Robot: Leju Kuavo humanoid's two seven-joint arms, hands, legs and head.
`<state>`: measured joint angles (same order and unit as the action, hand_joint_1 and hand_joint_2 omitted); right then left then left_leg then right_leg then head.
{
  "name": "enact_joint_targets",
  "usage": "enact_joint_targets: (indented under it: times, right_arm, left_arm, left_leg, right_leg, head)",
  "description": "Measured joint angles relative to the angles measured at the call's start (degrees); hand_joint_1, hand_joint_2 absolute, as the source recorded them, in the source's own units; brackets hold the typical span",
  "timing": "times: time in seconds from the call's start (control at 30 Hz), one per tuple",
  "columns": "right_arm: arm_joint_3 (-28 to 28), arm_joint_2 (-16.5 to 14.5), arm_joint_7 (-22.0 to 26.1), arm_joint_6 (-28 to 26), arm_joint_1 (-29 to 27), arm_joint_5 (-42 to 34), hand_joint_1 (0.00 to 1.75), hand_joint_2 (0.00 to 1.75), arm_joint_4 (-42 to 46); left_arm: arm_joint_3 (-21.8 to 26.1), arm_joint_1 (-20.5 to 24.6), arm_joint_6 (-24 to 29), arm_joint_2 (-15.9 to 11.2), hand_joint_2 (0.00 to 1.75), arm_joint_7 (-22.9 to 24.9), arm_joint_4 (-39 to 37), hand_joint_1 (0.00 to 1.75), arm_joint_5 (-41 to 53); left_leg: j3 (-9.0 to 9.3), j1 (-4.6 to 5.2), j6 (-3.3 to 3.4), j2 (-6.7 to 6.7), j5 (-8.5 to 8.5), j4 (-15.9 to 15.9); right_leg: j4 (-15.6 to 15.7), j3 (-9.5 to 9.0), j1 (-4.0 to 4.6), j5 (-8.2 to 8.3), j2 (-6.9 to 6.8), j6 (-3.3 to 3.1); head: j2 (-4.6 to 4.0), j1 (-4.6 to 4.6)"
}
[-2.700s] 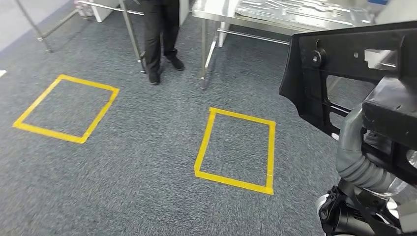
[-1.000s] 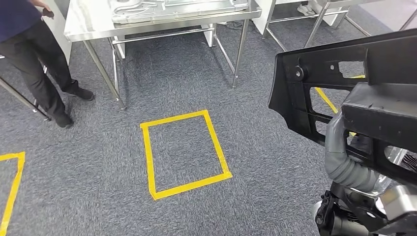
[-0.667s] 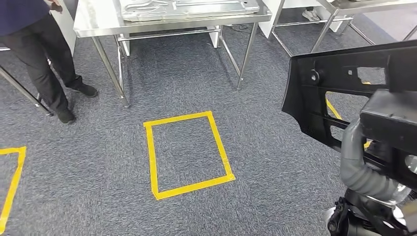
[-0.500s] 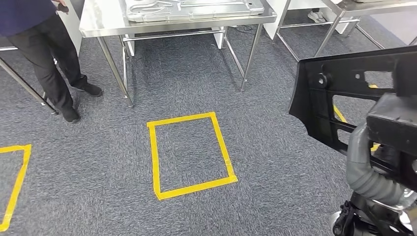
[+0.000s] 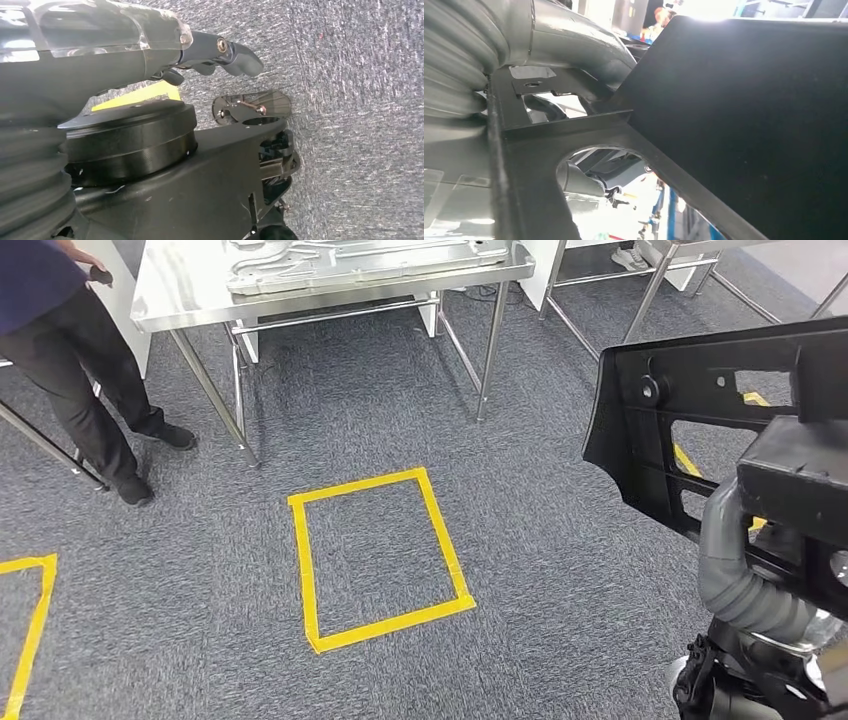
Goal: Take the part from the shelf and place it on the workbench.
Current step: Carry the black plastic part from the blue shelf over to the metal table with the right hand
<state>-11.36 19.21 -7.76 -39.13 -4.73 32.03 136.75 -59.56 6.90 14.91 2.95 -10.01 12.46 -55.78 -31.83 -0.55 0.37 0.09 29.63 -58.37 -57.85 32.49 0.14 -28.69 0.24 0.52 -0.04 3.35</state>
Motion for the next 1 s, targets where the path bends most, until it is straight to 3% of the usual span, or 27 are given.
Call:
enact_joint_targets:
  times: [0.23, 0.63, 0.77, 0.83, 0.9, 0.93, 0.97, 1.0]
  right_arm:
    - [-1.43, -0.08, -0.67, 0.01, 1.72, 2.53, 1.75, 1.75, -0.89]
    - [-5.56, -0.60, -1.38, 0.01, 6.11, 3.89, 1.75, 1.75, -2.91]
    - [-6.58, -0.71, -1.95, 0.03, 7.08, 5.09, 1.75, 1.75, -3.52]
    - [-7.06, -0.77, -2.15, 0.03, 7.60, 5.58, 1.75, 1.75, -3.75]
    - [-7.55, -0.84, -2.51, 0.03, 7.95, 5.97, 1.75, 1.75, -4.05]
    - [-7.81, -0.88, -2.72, 0.03, 7.99, 6.10, 1.75, 1.75, -4.22]
    - [-8.08, -0.91, -2.86, 0.03, 8.00, 6.20, 1.75, 1.75, -4.40]
    - [-8.31, -0.93, -2.95, 0.03, 8.04, 6.26, 1.75, 1.75, -4.58]
  left_arm:
    - [0.00, 0.00, -0.35, -0.09, 1.75, -0.02, 0.00, 0.00, -0.52]
    - [0.00, 0.02, -0.65, -0.77, 1.75, -0.20, 0.00, 0.00, -1.40]
    - [0.01, 0.06, -0.78, -1.01, 1.75, -0.25, 0.00, 0.00, -1.58]
    - [0.02, 0.07, -0.85, -1.09, 1.75, -0.35, 0.00, 0.00, -1.64]
    - [0.02, 0.06, -0.98, -1.17, 1.75, -0.43, 0.00, 0.00, -1.67]
    - [0.02, 0.04, -1.04, -1.21, 1.75, -0.44, 0.00, 0.00, -1.68]
    - [0.02, 0.02, -1.08, -1.24, 1.75, -0.45, 0.00, 0.00, -1.69]
    - [0.02, 0.01, -1.09, -1.27, 1.75, -0.46, 0.00, 0.00, -1.70]
  left_leg:
    - [0.04, 0.07, -0.30, 0.19, 0.05, 0.09]
    - [-0.05, 0.34, -0.28, 0.48, 0.06, 0.11]
    - [1.06, 0.37, 1.21, 0.68, -0.82, 2.09]
    - [2.25, -0.04, 1.55, 0.71, -1.74, 3.94]
    - [2.50, -0.09, 1.49, 0.72, -1.81, 4.24]
    - [2.56, -0.12, 1.32, 0.71, -1.70, 4.20]
    - [2.67, -0.20, 1.07, 0.68, -1.53, 4.13]
    - [2.82, -0.35, 0.73, 0.61, -1.30, 3.99]
  right_leg:
    - [-0.02, 0.00, -0.08, -0.04, 0.02, -0.02]
    - [0.28, -0.06, -0.41, 0.10, 0.10, 0.19]
    - [1.13, -0.52, -0.72, 0.27, 0.04, 1.42]
    - [-2.26, 0.99, -0.79, -1.96, 0.02, 1.71]
    - [-9.21, 4.52, -1.12, -5.05, 0.02, 2.22]
    - [-11.79, 5.94, -1.37, -5.61, 0.00, 2.50]
    - [-12.56, 6.51, -1.64, -5.08, -0.03, 2.78]
    - [-11.14, 6.01, -1.90, -3.47, -0.05, 3.05]
  head:
    - [0.00, -0.10]
    - [0.00, -0.07]
    - [0.00, -0.31]
    - [0.00, -0.01]
    - [0.00, 0.61]
    - [0.00, 0.81]
    - [0.00, 0.95]
    - [0.00, 1.00]
